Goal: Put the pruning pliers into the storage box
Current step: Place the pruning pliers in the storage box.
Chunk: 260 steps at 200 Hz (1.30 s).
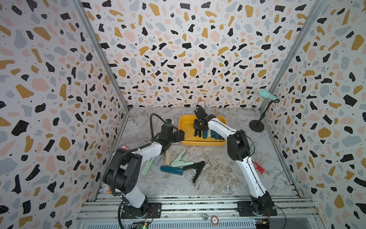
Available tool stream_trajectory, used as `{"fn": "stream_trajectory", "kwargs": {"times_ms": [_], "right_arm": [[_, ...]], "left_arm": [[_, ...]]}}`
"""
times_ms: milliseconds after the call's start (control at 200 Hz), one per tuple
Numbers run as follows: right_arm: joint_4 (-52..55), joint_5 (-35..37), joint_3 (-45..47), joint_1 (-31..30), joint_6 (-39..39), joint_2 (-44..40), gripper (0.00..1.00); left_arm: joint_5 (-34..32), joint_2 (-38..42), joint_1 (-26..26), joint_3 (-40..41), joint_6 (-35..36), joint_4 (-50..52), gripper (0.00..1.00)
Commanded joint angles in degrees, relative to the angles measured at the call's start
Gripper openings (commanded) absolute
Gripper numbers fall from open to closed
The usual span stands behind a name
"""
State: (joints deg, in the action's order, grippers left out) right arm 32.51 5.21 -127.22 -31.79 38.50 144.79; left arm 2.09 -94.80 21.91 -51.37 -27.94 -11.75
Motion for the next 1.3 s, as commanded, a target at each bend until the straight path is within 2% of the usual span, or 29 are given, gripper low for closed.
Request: {"fn": "stream_trajectory", "kwargs": {"times_ms": [0,70,225,320,611,751,1101,1296], "right_arm": [[0.3,0.8,-0.3,-0.3,0.3,-2.1,0.46],[0.1,0.8,-0.3,-0.3,0.2,-2.1,0.44],[0.1,0.4,-0.3,-0.3,0.0,-1.9,0.27],[-0.2,-0.6,-0.3,-0.3,0.0,-1.7,0.23],[-2.0,-3.8,-0.3,-1.1,1.5,-1.3,0.23],[-3.0,-5.6,0.3,-1.3,2.1,-1.1,0.24],[-4.7,-9.2,2.1,-4.3,2.6,-1.2,0.26],[-5.0,-10.6,2.3,-5.1,3.0,-0.4,0.37]], "left_arm": [[3.3,-1.4,0.0,-1.4,-0.8,-2.3,0.93],[4.5,-2.0,0.2,-1.6,-1.1,-4.0,0.92],[6.6,-3.4,0.8,-2.4,-1.8,-5.3,0.87],[7.9,-4.0,1.4,-2.9,-2.3,-6.2,0.83],[8.9,-6.2,3.5,-4.7,-2.5,-5.8,0.69],[9.8,-6.2,4.1,-4.7,-2.8,-6.1,0.59],[9.4,-6.6,5.9,-4.5,-3.6,-6.7,0.59],[8.2,-4.4,5.9,-3.2,-3.2,-7.2,0.61]]}}
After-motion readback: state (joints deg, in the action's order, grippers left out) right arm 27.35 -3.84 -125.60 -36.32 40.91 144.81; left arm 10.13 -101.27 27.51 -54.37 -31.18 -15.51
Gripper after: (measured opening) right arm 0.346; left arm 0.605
